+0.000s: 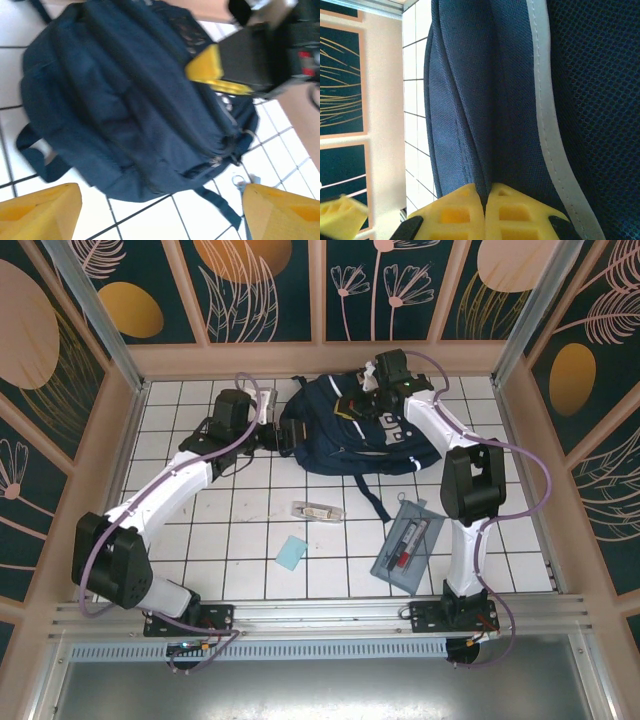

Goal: Pack the student bag

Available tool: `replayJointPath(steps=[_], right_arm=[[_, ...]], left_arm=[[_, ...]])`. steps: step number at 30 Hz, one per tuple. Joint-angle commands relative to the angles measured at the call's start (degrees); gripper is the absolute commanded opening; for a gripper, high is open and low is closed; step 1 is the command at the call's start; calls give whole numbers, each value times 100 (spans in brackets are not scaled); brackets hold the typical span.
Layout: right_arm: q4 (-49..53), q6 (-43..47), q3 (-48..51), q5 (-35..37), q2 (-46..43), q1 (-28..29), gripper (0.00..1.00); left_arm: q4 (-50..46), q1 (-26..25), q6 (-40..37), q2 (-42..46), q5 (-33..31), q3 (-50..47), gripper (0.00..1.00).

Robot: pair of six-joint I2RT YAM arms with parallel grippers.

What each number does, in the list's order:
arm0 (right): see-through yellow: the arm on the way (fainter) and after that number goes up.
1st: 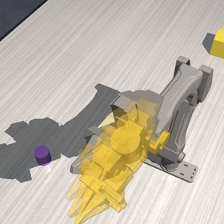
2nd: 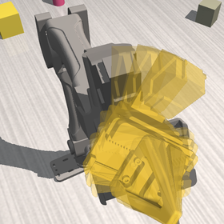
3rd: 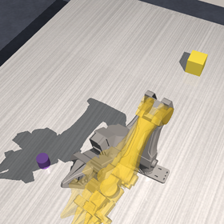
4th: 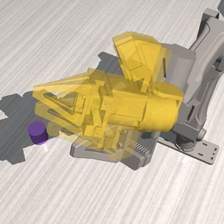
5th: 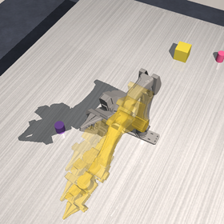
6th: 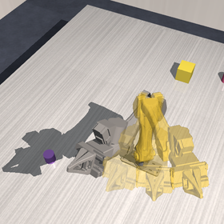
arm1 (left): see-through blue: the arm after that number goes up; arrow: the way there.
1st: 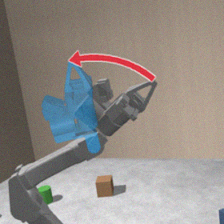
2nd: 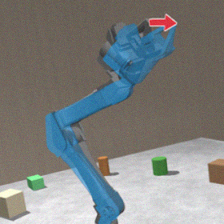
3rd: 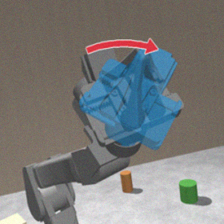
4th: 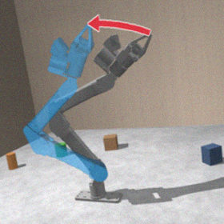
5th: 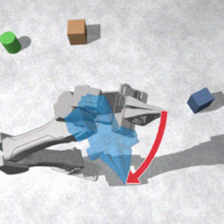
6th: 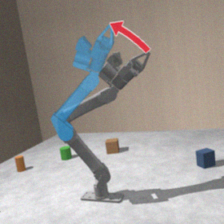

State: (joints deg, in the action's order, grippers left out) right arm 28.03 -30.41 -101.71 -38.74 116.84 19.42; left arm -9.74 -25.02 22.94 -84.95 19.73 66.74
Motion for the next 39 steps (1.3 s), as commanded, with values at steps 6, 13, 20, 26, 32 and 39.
replayJointPath(steps=[6, 13, 20, 26, 32, 39], right_arm=[[-491, -419, -389, -338, -121, -19, 0], [-536, -676, -562, -387, 120, -23, 0], [-553, -755, -670, -450, 191, -27, 0], [-623, -813, -614, -528, 177, -23, 0], [-628, -793, -554, -512, 122, -18, 0], [-671, -803, -507, -527, 138, -27, 0]], left_arm=[[-72, -662, -667, -609, 8, 280, 75], [-118, -1064, -705, -1147, -306, 802, 66], [-263, -1201, -687, -1605, -1107, 1041, 66], [-322, -1276, -802, -1899, -1365, 1184, 67], [-432, -1400, -912, -2185, -1689, 1312, 67], [-691, -1611, -1057, -2287, -2084, 1465, 66]])
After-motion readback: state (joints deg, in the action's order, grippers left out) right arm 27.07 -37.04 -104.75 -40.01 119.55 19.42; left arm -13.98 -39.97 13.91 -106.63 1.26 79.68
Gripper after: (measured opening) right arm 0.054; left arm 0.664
